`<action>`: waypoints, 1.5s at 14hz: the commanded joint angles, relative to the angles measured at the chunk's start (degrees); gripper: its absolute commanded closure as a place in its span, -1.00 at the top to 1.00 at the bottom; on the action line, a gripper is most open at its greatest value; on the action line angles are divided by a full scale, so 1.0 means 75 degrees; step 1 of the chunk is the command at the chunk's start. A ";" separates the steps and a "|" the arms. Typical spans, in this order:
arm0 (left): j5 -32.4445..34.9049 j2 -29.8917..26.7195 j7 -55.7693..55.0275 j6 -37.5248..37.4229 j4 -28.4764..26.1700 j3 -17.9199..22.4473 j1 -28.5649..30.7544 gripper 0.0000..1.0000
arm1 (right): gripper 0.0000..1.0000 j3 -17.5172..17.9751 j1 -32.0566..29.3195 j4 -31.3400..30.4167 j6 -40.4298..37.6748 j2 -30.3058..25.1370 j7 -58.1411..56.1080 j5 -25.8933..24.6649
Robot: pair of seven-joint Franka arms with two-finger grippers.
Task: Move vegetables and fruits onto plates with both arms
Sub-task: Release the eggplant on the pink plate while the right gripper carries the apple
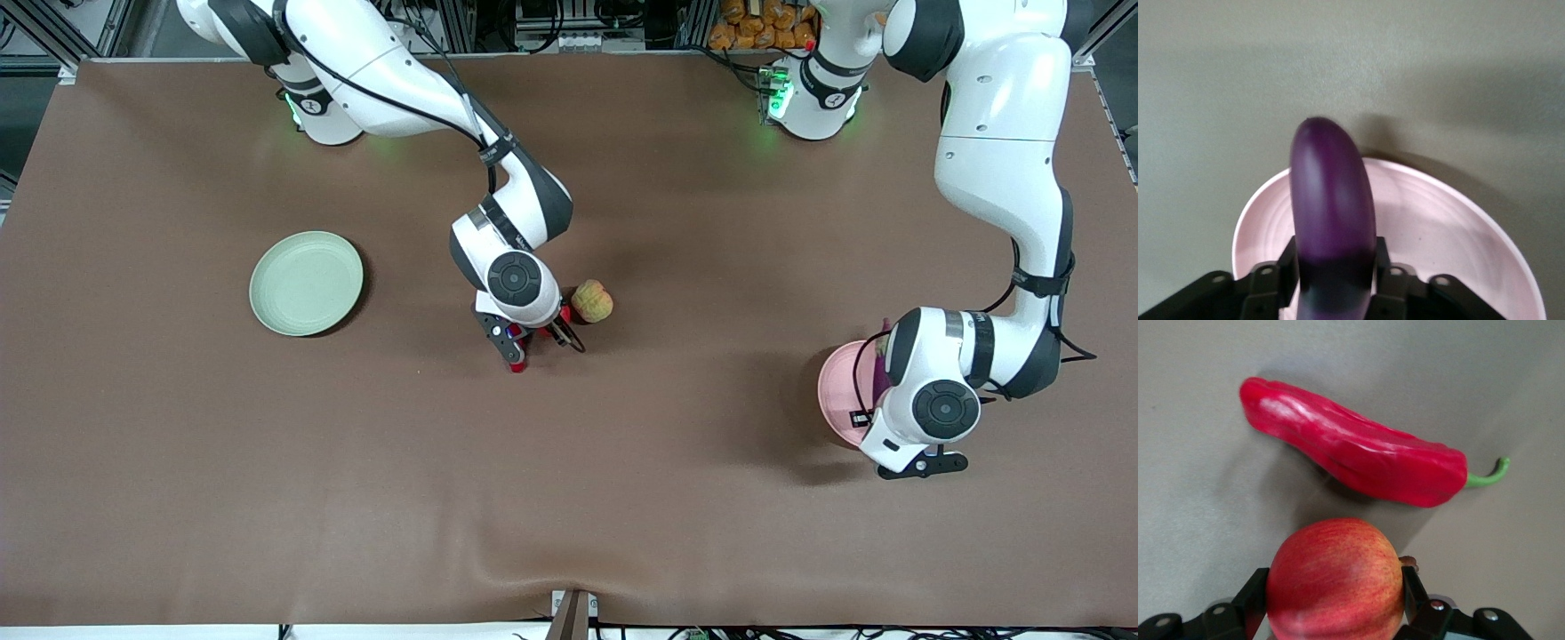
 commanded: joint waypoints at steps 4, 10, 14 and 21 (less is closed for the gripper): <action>0.0228 -0.0221 0.0026 -0.0067 0.0007 -0.0059 0.0045 1.00 | -1.00 -0.0020 -0.0637 0.0366 -0.2202 -0.0459 -0.0852 0.0257; 0.0065 -0.0735 -0.0102 -0.0067 0.0043 -0.0350 -0.0130 1.00 | -1.00 -0.0113 -0.2172 0.0884 -0.5426 -0.1537 -0.3693 0.1350; -0.0368 -0.1122 -0.1459 -0.0651 0.0089 -0.0972 -0.0878 1.00 | -1.00 -0.0266 -0.2898 -0.0717 -0.5445 -0.2684 -0.6412 -0.0418; -0.0896 -0.1030 -0.4411 -0.0677 0.0687 -0.1254 -0.3139 1.00 | -1.00 -0.0266 -0.4316 -0.4526 -0.2636 -0.4221 -0.9347 -0.0972</action>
